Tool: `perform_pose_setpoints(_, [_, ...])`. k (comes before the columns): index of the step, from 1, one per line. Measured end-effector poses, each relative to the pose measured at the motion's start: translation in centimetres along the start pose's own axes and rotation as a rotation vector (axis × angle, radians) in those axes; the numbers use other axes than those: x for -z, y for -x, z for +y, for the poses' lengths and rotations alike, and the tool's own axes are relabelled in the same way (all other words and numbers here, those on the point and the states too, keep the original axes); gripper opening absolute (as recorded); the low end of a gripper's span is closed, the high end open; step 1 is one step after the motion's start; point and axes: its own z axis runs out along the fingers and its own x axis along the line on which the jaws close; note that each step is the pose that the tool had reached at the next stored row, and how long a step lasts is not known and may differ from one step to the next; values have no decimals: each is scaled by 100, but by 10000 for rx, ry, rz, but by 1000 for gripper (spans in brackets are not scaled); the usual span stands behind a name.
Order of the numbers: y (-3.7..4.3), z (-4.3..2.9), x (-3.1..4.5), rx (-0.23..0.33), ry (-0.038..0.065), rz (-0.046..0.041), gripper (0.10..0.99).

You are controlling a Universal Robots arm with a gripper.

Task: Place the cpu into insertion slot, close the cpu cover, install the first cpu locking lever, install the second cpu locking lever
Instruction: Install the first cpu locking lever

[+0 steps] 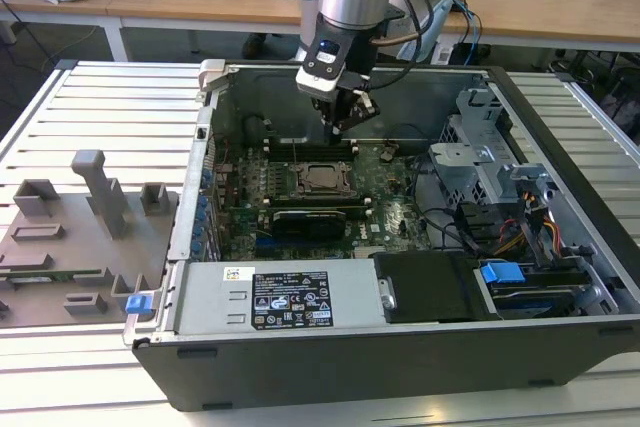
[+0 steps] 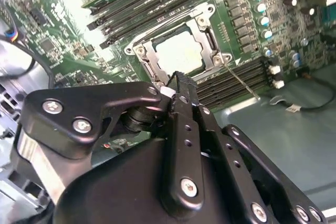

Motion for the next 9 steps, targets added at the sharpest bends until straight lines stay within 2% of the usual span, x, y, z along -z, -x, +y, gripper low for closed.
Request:
perform_pose_setpoints(1, [0,0,0,382,-3,-10,106])
perform_pose_setpoints(9, [0,0,0,1939,-16,-54,106])
